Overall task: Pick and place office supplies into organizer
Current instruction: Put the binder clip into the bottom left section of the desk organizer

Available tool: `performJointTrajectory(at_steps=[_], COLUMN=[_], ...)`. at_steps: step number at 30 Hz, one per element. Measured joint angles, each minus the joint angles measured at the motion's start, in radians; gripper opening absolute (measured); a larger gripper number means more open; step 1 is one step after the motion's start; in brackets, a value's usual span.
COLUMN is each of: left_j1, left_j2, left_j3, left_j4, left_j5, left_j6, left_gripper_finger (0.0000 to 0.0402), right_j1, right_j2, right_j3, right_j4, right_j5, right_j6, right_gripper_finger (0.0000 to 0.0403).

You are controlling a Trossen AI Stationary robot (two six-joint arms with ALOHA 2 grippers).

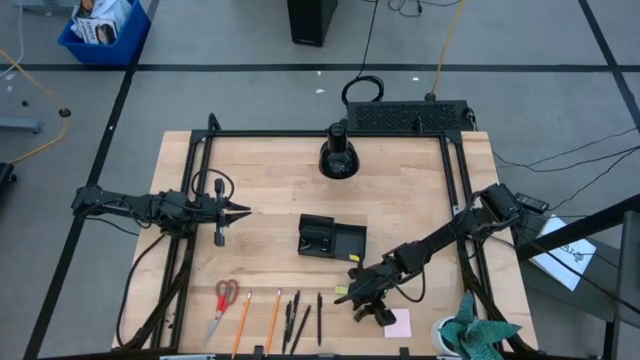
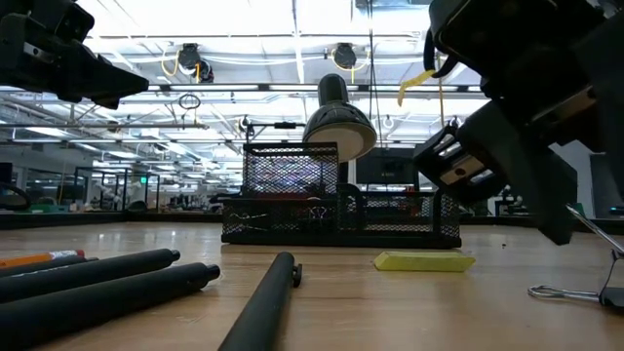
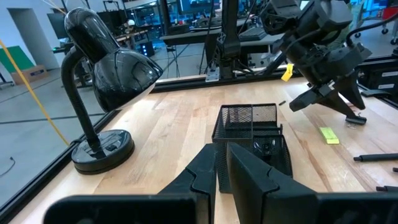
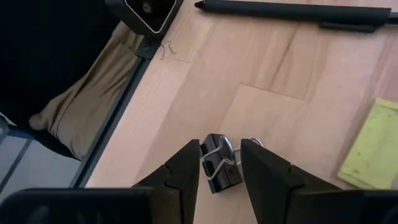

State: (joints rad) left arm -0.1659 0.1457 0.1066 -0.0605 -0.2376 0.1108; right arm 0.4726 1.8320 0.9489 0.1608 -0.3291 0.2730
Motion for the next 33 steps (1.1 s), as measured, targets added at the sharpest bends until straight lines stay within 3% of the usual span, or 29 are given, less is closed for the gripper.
performJointTrajectory(at_steps=[10, 23, 33], left_j1=[0.000, 0.000, 0.000], left_j2=[0.000, 0.000, 0.000], left_j3=[0.000, 0.000, 0.000], left_j4=[0.000, 0.000, -0.006], left_j5=[0.000, 0.000, 0.000], left_j6=[0.000, 0.000, -0.001], left_gripper_finger=[0.0047, 0.0047, 0.0047], right_j1=[0.002, 0.002, 0.009], right_j2=[0.000, 0.000, -0.047], right_j3=[0.000, 0.002, 0.008], right_j4=[0.000, 0.003, -0.040], right_j5=[0.018, 0.008, -0.012], right_j6=[-0.013, -0.039, -0.015], right_gripper_finger=[0.0102, 0.0005, 0.0003])
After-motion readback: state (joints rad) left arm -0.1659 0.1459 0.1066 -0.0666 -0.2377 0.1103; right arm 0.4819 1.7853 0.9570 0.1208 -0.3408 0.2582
